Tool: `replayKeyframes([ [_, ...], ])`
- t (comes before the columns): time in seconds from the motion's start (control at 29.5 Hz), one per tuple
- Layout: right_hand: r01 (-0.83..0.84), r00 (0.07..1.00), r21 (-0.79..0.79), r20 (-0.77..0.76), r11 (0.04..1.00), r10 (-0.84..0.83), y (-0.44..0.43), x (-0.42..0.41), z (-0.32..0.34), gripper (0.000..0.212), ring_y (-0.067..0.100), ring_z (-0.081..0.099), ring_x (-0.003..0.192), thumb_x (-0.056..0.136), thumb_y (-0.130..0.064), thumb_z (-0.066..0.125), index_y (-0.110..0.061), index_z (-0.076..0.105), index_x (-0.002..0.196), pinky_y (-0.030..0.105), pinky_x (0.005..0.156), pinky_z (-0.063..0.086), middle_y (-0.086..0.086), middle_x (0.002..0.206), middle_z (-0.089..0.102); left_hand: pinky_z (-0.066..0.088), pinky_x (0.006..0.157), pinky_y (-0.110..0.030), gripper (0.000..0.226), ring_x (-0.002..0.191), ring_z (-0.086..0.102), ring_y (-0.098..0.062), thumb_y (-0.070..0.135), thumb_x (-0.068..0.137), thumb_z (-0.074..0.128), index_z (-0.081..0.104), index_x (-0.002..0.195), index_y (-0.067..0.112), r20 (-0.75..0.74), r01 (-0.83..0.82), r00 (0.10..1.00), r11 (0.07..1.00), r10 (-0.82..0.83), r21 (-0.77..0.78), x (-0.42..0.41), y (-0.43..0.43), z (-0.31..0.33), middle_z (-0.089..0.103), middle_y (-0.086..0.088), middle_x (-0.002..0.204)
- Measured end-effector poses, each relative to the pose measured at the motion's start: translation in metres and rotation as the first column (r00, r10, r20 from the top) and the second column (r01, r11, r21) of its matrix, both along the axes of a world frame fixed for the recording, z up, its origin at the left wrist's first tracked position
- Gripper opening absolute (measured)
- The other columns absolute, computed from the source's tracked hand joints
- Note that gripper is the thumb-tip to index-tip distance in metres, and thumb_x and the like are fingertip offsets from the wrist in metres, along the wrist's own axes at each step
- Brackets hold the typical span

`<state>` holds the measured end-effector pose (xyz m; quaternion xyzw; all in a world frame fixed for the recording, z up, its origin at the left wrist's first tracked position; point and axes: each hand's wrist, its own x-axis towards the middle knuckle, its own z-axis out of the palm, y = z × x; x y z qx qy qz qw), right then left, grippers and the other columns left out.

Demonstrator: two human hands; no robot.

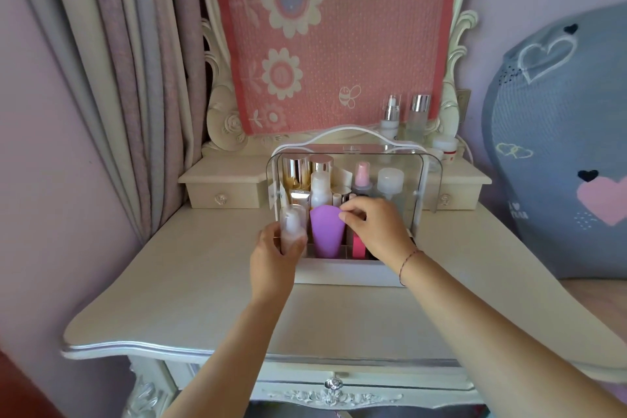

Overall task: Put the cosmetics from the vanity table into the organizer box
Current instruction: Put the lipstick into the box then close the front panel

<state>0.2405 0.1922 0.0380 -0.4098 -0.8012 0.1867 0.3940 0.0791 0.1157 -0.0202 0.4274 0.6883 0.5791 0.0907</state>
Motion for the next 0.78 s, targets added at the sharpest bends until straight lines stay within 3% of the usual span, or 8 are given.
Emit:
replayKeyframes([
  [0.2, -0.053, 0.998, -0.022, -0.038, 0.998, 0.052, -0.002, 0.006, 0.0, 0.014, -0.001, 0.058, 0.072, 0.086, -0.02, 0.065, -0.018, 0.073, 0.097, 0.014, 0.072, 0.043, -0.006, 0.086, 0.072, 0.035, 0.061, -0.009, 0.044, 0.078, 0.053, -0.005, 0.031, 0.076, 0.073, 0.055, 0.114, 0.019, 0.0, -0.008, 1.0, 0.999, 0.008, 0.041, 0.0, 0.0, -0.003, 0.059, 0.005, 0.1],
  [0.27, -0.033, 0.992, 0.005, -0.121, 0.999, 0.033, -0.002, 0.012, 0.004, 0.013, -0.002, 0.057, 0.071, 0.087, -0.02, 0.063, -0.019, 0.072, 0.096, 0.013, 0.067, 0.042, -0.008, 0.083, 0.069, 0.039, 0.071, -0.014, 0.05, 0.087, 0.053, -0.008, 0.032, 0.074, 0.074, 0.053, 0.117, 0.017, 0.021, -0.023, 1.0, 0.998, 0.022, 0.064, 0.0, -0.002, -0.007, 0.055, 0.004, 0.107],
  [0.34, 0.088, 0.983, 0.118, -0.171, 0.989, -0.067, 0.005, 0.018, 0.008, 0.015, 0.009, 0.06, 0.084, 0.088, -0.014, 0.06, -0.018, 0.07, 0.098, 0.018, 0.074, 0.043, -0.002, 0.092, 0.069, 0.04, 0.081, -0.025, 0.055, 0.097, 0.052, -0.014, 0.032, 0.075, 0.074, 0.05, 0.121, 0.013, 0.025, -0.047, 0.999, 0.996, 0.046, 0.077, -0.001, -0.005, -0.014, 0.052, 0.0, 0.113],
  [0.41, 0.215, 0.974, 0.24, -0.12, 0.947, -0.191, 0.013, 0.022, 0.013, 0.025, 0.019, 0.055, 0.108, 0.088, -0.008, 0.055, -0.013, 0.066, 0.11, 0.022, 0.09, 0.041, 0.003, 0.112, 0.065, 0.041, 0.088, -0.031, 0.057, 0.105, 0.052, -0.019, 0.033, 0.077, 0.071, 0.047, 0.123, 0.011, 0.049, -0.052, 0.998, 0.996, 0.049, 0.067, -0.001, -0.007, -0.021, 0.051, -0.005, 0.119],
  [0.51, 0.228, 0.959, 0.284, 0.103, 0.931, -0.266, 0.025, 0.024, 0.015, 0.039, 0.027, 0.043, 0.13, 0.09, -0.005, 0.05, -0.001, 0.053, 0.128, 0.029, 0.108, 0.031, 0.012, 0.135, 0.052, 0.04, 0.09, -0.032, 0.055, 0.106, 0.051, -0.019, 0.036, 0.078, 0.069, 0.048, 0.123, 0.013, 0.051, -0.023, 0.999, 0.999, 0.02, 0.046, -0.002, -0.008, -0.024, 0.051, -0.004, 0.12],
  [0.58, 0.227, 0.933, 0.278, 0.214, 0.933, -0.291, 0.03, 0.024, 0.013, 0.037, 0.027, 0.041, 0.131, 0.09, -0.006, 0.048, 0.0, 0.05, 0.127, 0.031, 0.109, 0.031, 0.013, 0.135, 0.051, 0.039, 0.088, -0.03, 0.054, 0.102, 0.049, -0.016, 0.039, 0.078, 0.069, 0.049, 0.122, 0.015, 0.027, 0.006, 1.0, 0.999, -0.006, 0.033, -0.002, -0.008, -0.025, 0.05, -0.001, 0.118],
  [0.78, 0.263, 0.918, 0.267, 0.228, 0.927, -0.325, 0.035, 0.022, 0.01, 0.026, 0.026, 0.044, 0.126, 0.089, -0.008, 0.049, 0.001, 0.052, 0.112, 0.032, 0.1, 0.038, 0.011, 0.127, 0.053, 0.042, 0.09, -0.032, 0.056, 0.101, 0.05, -0.018, 0.042, 0.076, 0.07, 0.051, 0.119, 0.013, 0.035, 0.023, 0.999, 1.0, -0.023, -0.002, -0.002, -0.008, -0.026, 0.048, 0.0, 0.116],
])
